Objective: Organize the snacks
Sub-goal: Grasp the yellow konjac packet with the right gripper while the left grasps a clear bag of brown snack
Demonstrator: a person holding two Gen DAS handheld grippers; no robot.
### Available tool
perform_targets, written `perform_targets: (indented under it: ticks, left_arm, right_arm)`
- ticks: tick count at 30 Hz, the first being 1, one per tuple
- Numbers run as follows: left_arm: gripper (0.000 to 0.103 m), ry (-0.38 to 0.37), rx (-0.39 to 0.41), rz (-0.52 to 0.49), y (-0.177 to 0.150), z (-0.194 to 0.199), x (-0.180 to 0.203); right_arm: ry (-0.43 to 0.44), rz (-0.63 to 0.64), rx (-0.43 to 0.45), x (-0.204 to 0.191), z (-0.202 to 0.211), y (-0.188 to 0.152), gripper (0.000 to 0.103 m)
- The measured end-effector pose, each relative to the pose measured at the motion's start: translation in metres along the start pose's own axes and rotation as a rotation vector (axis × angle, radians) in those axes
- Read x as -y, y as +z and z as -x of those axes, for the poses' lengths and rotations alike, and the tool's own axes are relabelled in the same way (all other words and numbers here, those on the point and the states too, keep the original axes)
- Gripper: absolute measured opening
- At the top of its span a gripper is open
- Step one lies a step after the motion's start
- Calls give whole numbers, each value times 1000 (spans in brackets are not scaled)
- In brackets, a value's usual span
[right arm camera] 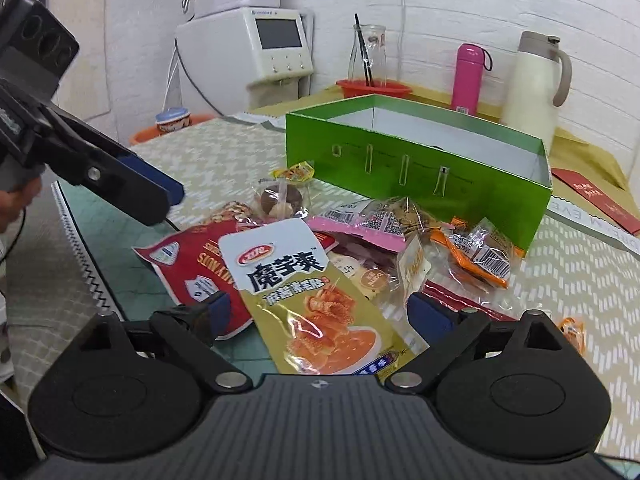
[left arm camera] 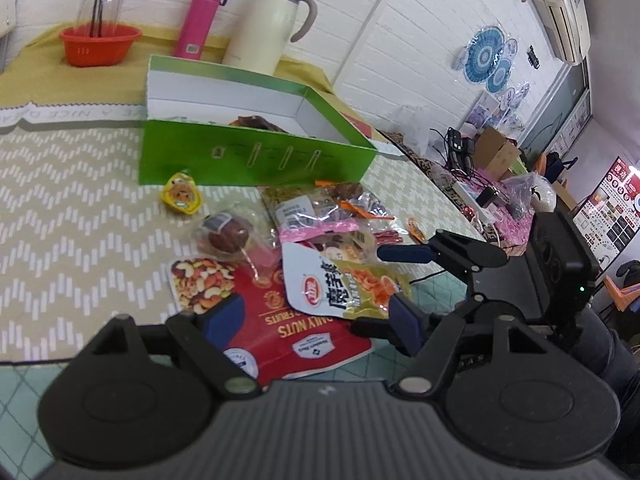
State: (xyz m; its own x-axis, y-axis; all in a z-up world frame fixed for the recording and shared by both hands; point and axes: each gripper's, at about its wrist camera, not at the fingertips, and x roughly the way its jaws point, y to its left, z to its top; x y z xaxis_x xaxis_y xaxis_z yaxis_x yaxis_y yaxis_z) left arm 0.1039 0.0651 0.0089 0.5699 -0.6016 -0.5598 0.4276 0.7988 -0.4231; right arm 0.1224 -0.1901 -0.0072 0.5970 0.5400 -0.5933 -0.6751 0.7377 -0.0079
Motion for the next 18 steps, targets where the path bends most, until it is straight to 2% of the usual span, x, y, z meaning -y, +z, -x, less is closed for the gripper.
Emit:
perform_targets:
  ticks: [3, 6, 9, 15, 18]
  left_arm:
    - [71, 13, 4, 10, -1, 1, -5]
    - [71, 18, 3, 43, 2, -7, -13]
    - [71, 66, 32, 76, 10, -19, -18]
    - [71, 178, 67, 14, 33, -50, -20]
    - [71, 180, 47, 66, 42, -65, -28]
  right_arm:
    - [27, -120, -23, 5, 6, -3, 103]
    - [-53, -187, -43, -9, 22, -11, 103]
    - [-64, -183, -46, -28, 36, -20, 103]
    - [-77, -164, -36, -36, 40, -19, 103]
    - [-84, -176, -35, -35, 33, -17, 103]
